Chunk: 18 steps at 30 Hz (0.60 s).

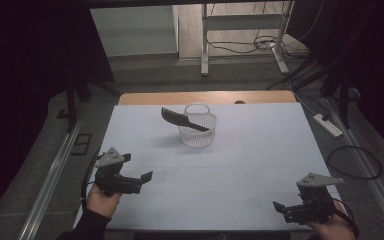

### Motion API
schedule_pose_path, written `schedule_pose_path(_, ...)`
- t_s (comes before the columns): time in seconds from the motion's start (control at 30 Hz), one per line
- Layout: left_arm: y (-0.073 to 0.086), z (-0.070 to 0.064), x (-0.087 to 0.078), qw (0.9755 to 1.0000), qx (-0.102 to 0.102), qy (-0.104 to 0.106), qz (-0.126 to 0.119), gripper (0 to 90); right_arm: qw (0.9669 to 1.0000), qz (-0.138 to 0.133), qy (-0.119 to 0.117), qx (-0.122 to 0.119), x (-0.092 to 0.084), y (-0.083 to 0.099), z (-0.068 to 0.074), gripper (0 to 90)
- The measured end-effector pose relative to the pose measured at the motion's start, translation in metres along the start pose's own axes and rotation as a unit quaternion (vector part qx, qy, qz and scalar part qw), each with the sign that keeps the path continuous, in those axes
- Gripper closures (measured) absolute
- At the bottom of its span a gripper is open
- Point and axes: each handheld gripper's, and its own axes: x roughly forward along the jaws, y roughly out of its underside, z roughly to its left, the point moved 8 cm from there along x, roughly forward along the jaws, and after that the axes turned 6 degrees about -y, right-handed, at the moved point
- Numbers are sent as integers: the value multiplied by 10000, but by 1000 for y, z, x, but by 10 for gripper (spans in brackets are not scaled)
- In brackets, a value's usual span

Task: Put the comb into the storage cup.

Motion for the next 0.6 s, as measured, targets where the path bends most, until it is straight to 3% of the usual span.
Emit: schedule_pose_path(0.6, 18, 7, -24, 9998, -167, -132, -39, 0, 10000, -1, 10, 2, 0, 0, 0, 0)
